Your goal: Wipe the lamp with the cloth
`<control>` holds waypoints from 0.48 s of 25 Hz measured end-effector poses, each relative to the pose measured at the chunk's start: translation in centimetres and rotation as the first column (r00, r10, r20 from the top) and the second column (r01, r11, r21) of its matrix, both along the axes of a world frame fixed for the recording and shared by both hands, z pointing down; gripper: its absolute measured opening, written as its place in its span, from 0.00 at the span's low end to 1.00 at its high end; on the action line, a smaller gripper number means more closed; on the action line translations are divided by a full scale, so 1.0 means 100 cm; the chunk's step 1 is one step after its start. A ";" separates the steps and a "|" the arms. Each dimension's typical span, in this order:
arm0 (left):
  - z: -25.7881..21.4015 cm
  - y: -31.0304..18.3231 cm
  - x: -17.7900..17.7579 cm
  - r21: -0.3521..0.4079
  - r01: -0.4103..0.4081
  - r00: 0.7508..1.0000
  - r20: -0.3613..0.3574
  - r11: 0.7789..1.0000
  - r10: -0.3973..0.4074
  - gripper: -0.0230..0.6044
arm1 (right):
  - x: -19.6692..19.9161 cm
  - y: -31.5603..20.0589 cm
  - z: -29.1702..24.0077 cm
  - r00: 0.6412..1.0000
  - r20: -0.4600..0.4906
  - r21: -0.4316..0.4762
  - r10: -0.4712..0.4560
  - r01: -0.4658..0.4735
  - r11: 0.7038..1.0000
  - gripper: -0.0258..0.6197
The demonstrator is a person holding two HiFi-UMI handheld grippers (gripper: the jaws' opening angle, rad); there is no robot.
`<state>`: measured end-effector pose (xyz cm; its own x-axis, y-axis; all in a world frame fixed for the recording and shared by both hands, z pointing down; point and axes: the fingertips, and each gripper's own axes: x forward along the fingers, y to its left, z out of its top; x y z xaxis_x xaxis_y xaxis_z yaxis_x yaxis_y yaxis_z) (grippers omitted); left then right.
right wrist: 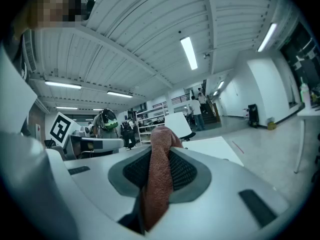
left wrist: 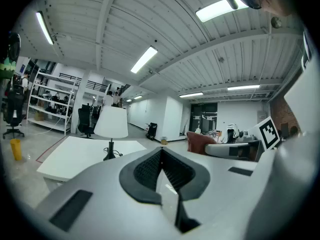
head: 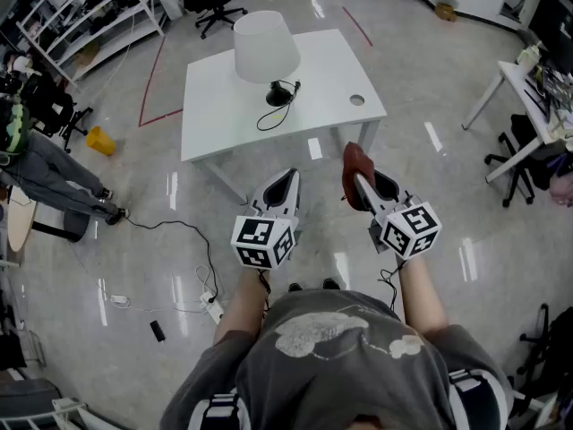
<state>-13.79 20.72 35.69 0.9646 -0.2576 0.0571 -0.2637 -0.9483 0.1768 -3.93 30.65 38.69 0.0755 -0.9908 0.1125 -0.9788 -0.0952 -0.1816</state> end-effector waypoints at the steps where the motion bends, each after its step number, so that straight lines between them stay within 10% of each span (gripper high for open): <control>1: 0.000 0.005 0.003 0.007 -0.001 1.000 0.001 1.000 0.001 0.05 | 0.002 0.002 0.000 1.000 -0.005 0.004 -0.008 0.008 1.000 0.17; 12: 0.010 0.025 0.015 0.020 0.058 0.998 0.033 0.998 -0.058 0.05 | 0.021 0.027 0.015 0.998 0.019 0.006 -0.067 0.066 0.998 0.17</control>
